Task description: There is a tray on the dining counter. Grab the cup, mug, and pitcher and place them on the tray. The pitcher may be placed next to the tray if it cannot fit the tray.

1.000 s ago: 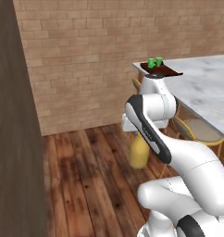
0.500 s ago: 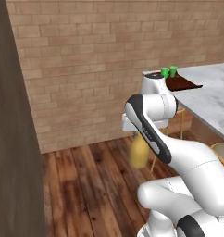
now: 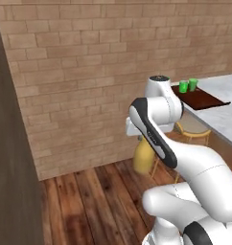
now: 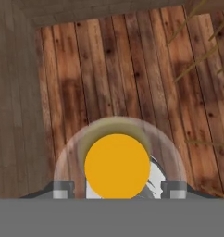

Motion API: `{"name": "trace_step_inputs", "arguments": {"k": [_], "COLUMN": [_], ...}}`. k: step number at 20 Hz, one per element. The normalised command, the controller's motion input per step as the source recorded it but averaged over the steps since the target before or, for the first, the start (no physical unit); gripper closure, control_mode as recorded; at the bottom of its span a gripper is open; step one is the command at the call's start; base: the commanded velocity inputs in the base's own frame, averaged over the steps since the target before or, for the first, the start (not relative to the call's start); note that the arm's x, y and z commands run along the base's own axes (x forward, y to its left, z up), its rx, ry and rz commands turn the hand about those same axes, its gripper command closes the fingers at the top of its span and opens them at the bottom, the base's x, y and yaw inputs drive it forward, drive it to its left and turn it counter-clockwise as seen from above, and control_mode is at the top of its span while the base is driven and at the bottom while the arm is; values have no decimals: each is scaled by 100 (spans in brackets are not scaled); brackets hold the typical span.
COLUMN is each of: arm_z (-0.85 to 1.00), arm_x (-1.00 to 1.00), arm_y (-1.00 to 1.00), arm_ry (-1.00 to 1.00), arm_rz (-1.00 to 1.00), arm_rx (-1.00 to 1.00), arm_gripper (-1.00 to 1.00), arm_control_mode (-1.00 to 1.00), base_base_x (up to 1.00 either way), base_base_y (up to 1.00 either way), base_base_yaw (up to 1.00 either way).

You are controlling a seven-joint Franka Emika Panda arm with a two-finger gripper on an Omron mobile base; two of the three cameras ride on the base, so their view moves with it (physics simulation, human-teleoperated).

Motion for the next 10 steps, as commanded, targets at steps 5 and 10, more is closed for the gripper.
{"name": "trace_step_inputs", "arguments": {"k": [5,10], "arm_z": [0,0], "arm_x": [0,0], "arm_y": [0,0], "arm_ry": [0,0], "arm_rz": [0,0], "arm_rx": [0,0], "arm_gripper": [100,100], "arm_control_mode": [100,100], "base_base_x": [70,49], "base_base_y": [0,0], "base_base_yaw": [-14,-17]}}
